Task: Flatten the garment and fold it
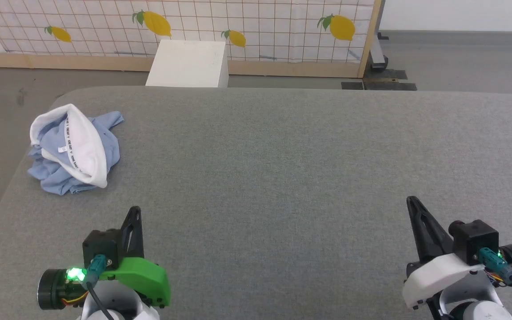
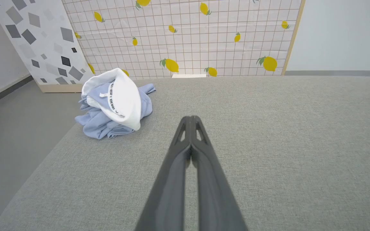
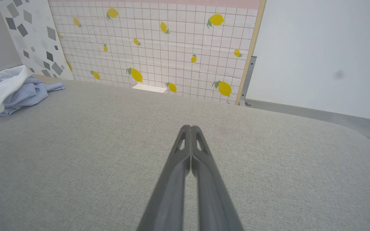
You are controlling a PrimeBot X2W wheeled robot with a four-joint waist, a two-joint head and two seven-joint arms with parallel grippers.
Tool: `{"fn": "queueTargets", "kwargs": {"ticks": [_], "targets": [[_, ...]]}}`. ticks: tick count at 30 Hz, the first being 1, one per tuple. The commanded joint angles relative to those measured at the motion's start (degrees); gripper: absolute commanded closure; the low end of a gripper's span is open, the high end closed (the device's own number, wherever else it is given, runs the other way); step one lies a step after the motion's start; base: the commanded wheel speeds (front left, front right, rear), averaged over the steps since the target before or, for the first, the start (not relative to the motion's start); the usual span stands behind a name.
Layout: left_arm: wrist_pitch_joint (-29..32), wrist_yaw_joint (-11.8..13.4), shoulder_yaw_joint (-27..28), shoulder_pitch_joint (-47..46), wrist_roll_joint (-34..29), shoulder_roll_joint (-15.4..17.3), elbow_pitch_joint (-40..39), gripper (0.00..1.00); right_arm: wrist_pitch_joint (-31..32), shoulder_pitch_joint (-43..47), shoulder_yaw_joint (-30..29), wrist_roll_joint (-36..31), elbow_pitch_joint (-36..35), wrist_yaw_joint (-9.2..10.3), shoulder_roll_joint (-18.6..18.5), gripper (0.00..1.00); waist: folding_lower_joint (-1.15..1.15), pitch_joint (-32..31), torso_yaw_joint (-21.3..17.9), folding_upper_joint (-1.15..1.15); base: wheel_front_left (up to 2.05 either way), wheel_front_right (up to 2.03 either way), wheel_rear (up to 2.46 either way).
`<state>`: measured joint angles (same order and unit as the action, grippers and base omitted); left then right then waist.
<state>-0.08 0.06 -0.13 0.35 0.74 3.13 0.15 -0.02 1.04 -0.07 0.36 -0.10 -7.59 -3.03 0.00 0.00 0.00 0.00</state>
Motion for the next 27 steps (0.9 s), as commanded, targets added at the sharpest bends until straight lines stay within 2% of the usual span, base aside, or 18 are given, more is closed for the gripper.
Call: {"fn": "queueTargets", "kwargs": {"ticks": [1,18,19,27], "targets": [[0.08,-0.06,0.13,-0.35,-0.74,-0.25,-0.15,1.00,0.02,-1.04,0.07,-0.36,0.10,0.10,0.15,1.00,0.00,0.00,0.00,0.00,0.00,0.00,0.00],[0.08,-0.06,0.13,-0.35,-0.74,-0.25,-0.15,1.00,0.02,-1.04,0.07,-0.36,0.10,0.10,0.15,1.00,0.00,0.00,0.00,0.00,0.00,0.00,0.00],[0.00,0.00,0.01,0.00,0.00,0.00,0.00,0.00,0.00,0.00,0.00,0.00,0.00,0.00,0.00,0.00,0.00,0.00,0.00,0.00,0.00,0.00,0.00],[0.06,-0.02,-0.10,0.01,0.28,0.01,0.02,0.00,-0.05,0.02,-0.01,0.01,0.00,0.00,-0.03,0.00,0.00,-0.01,0.00,0.00,0.00,0.00,0.00]]}}
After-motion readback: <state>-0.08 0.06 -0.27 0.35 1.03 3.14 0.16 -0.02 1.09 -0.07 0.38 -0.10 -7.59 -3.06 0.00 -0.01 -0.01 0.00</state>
